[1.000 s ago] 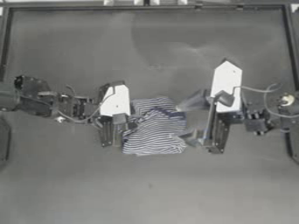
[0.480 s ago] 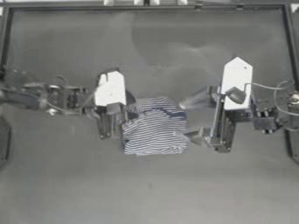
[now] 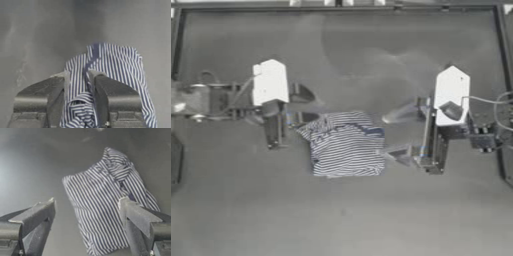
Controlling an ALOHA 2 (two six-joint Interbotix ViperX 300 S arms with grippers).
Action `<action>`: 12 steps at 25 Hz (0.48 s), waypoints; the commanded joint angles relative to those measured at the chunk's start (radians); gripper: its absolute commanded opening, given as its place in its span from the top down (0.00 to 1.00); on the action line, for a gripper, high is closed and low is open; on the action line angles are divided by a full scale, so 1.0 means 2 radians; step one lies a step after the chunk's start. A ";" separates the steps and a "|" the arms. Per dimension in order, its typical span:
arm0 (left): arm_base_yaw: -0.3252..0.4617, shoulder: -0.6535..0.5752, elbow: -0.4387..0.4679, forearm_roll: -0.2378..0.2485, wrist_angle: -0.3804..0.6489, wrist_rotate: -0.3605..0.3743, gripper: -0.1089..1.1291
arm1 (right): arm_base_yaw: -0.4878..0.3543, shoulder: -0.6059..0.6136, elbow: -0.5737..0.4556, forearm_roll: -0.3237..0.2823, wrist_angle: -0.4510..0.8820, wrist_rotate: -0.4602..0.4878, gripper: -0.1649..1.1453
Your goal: Fold shirt
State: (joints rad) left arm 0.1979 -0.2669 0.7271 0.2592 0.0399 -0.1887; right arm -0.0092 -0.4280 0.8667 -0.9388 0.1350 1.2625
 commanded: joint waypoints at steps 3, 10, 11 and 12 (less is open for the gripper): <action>-0.012 -0.050 0.010 -0.002 0.017 -0.003 0.33 | 0.001 -0.032 0.009 -0.003 0.027 -0.001 0.11; -0.027 -0.091 0.032 -0.002 0.035 -0.003 0.33 | 0.000 -0.062 0.025 -0.003 0.048 -0.003 0.11; -0.029 -0.097 0.035 -0.002 0.041 -0.003 0.33 | 0.000 -0.067 0.028 -0.003 0.049 -0.002 0.11; -0.031 -0.103 0.038 -0.002 0.047 -0.003 0.33 | 0.001 -0.071 0.031 -0.003 0.050 -0.003 0.11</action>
State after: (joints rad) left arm 0.1396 -0.4310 0.8084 0.2562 0.1258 -0.1933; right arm -0.0092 -0.5415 0.9342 -0.9419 0.2332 1.2579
